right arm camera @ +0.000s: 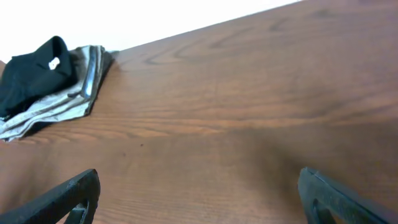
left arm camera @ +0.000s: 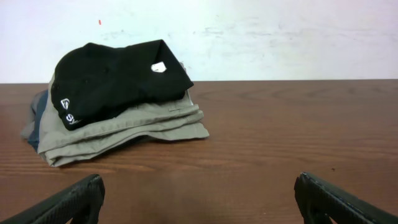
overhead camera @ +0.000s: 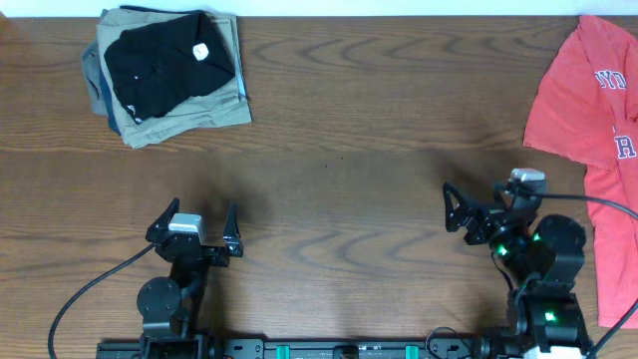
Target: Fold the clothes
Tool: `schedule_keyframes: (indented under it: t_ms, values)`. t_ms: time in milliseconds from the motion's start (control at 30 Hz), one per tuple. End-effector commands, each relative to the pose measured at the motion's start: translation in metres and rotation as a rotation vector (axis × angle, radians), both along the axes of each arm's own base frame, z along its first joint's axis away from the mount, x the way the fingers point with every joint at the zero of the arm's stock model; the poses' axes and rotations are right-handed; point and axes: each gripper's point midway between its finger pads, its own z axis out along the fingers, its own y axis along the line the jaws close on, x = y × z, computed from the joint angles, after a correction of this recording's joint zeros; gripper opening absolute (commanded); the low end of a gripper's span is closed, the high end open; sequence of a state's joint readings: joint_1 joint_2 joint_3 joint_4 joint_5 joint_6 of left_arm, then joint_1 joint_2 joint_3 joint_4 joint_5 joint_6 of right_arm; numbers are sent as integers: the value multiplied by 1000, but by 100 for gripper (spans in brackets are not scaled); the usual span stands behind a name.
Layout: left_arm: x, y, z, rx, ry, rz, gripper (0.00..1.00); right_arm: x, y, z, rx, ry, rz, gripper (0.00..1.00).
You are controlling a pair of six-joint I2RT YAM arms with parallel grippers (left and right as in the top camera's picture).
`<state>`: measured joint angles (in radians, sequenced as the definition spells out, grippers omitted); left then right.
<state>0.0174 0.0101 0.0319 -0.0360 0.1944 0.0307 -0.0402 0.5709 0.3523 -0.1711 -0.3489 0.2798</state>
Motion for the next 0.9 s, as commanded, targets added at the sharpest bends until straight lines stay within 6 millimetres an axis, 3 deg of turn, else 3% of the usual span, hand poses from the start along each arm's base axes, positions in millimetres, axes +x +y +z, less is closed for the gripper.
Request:
schedule_keyframes:
  t_ms: [0, 367, 867]
  values:
    - [0, 0, -16, 14, 35, 0, 98, -4, -3, -3, -53, -33, -39, 99]
    - [0, 0, -16, 14, 35, 0, 98, -21, 0, -17, -28, -146, -42, 99]
    - [0, 0, -16, 14, 35, 0, 98, -21, -7, -32, -11, -218, -90, 99]
